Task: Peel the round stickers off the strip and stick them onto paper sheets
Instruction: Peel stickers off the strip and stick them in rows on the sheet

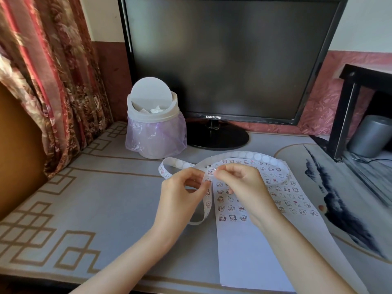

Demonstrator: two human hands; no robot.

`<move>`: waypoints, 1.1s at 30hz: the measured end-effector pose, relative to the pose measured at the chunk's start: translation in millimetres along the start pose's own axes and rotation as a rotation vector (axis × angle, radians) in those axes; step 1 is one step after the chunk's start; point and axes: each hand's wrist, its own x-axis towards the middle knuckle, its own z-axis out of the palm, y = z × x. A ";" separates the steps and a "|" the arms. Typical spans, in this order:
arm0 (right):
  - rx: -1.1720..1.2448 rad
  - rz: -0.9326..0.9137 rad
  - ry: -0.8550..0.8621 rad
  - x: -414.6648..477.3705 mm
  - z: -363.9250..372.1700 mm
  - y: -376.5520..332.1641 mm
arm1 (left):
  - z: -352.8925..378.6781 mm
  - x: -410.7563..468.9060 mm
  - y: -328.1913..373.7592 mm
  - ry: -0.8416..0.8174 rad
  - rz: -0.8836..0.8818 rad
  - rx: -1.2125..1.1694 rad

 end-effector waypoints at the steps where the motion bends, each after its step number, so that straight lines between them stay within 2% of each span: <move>1: 0.012 0.026 -0.013 -0.4 -0.5 -0.7 | 0.8 0.5 -0.7 0.004 0.014 0.024; 8: 0.090 0.154 -0.027 0.3 -1.4 2.3 | 4.0 3.1 -0.1 -0.005 0.057 0.052; 16: 0.032 -0.016 -0.075 -1.1 -2.8 -3.0 | 5.6 1.1 -2.8 0.001 0.123 0.088; 27: -0.126 -0.081 0.101 0.3 -2.6 4.6 | 6.7 5.8 -5.7 0.005 0.151 0.146; 33: -0.065 0.067 0.047 -3.5 -10.1 4.7 | 6.9 10.7 -10.1 -0.042 0.117 0.187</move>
